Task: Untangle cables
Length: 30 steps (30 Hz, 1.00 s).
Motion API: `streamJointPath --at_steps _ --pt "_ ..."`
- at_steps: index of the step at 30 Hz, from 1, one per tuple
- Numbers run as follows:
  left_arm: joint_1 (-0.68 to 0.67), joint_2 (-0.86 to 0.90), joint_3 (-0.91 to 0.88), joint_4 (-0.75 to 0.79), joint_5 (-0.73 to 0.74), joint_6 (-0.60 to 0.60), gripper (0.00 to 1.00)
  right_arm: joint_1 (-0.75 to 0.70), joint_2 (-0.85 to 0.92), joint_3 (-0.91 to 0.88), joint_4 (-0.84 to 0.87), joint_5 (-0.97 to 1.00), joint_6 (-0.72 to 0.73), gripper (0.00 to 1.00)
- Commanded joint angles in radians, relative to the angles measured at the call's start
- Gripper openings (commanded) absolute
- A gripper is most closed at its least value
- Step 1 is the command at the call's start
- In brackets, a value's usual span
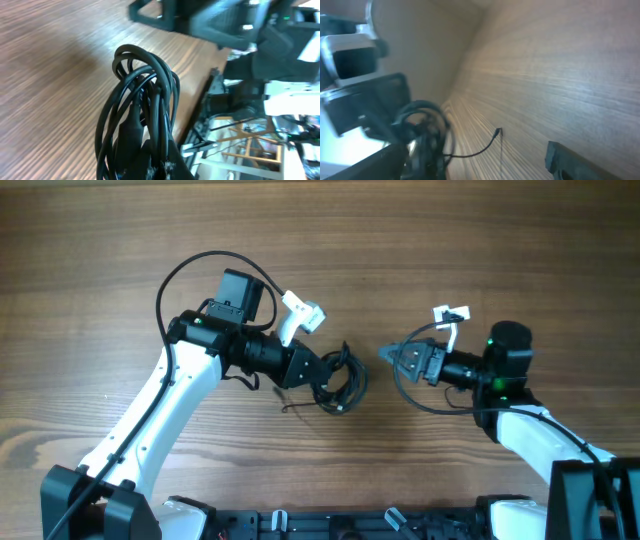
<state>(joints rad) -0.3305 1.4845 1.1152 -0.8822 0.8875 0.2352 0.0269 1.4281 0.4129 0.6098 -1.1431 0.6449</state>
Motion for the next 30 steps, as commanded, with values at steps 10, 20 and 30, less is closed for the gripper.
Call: streamJointPath --at_steps 10,20,30 --pt "0.005 -0.018 -0.002 0.063 0.048 0.020 0.04 0.182 0.006 0.006 0.040 0.014 -0.068 0.83" --pt "0.005 -0.018 -0.002 0.062 0.092 0.019 0.04 0.215 0.006 0.006 0.042 0.092 -0.018 0.32" --pt "0.006 -0.018 -0.002 0.089 0.087 -0.061 0.73 0.215 0.006 0.006 0.055 0.293 0.195 0.04"
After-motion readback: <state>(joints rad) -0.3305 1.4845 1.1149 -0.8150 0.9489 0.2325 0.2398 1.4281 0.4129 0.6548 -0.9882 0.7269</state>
